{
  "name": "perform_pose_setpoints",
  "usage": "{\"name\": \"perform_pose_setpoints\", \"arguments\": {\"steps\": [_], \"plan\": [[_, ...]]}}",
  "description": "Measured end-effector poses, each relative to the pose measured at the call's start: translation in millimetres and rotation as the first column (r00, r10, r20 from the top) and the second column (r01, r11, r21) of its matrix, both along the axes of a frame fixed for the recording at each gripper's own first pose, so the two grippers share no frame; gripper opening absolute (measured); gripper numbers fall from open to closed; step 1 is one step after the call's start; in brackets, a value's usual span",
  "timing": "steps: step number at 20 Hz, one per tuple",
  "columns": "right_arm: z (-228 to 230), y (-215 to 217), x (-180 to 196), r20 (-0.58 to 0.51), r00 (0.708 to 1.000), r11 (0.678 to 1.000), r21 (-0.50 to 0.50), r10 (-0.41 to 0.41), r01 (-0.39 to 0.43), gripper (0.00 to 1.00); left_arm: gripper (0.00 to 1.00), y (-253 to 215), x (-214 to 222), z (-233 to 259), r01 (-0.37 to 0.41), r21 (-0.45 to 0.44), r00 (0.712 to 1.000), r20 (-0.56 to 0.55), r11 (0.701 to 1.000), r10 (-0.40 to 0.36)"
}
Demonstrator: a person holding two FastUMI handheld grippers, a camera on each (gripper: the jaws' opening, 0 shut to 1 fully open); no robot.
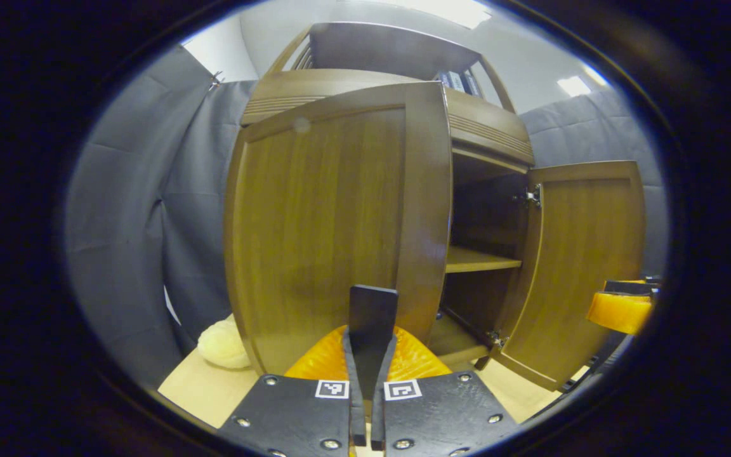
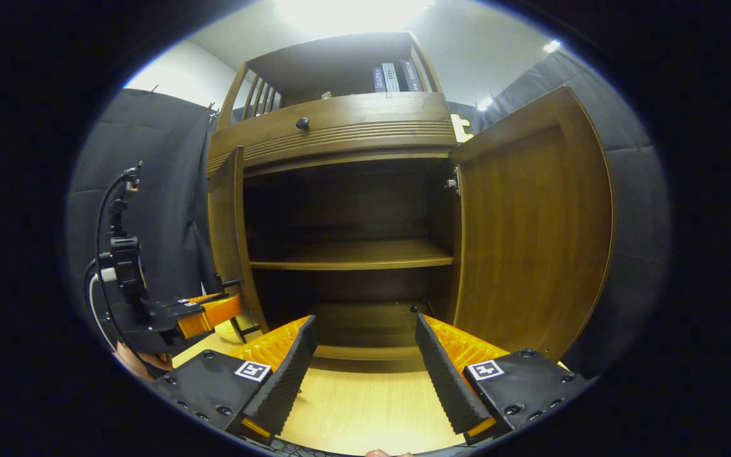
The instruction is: Open the right door of the double-door shoe cabinet with the right hand, and open the left door with the left hand.
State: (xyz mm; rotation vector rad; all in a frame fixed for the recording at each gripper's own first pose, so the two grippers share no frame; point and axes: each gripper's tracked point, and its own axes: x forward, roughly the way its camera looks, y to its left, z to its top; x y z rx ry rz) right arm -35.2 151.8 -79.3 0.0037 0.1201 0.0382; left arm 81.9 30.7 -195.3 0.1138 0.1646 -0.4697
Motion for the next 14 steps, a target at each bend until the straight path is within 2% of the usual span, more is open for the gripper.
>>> {"name": "perform_pose_setpoints", "arguments": {"steps": [4, 14], "plan": [[0.7, 10.4, -7.5, 0.004, 1.0, 1.0, 0.009, 0.015, -0.015, 0.93, 0.04, 27.6, -13.9, 6.1, -0.028, -0.017, 1.0, 0.002, 0.999, 0.028], [-4.2, 31.2, -20.8, -0.012, 0.998, 0.998, 0.012, 0.069, -0.069, 0.93, 0.06, 95.5, -41.1, 18.4, -0.075, -0.043, 0.997, 0.031, 0.996, 0.077]]}}
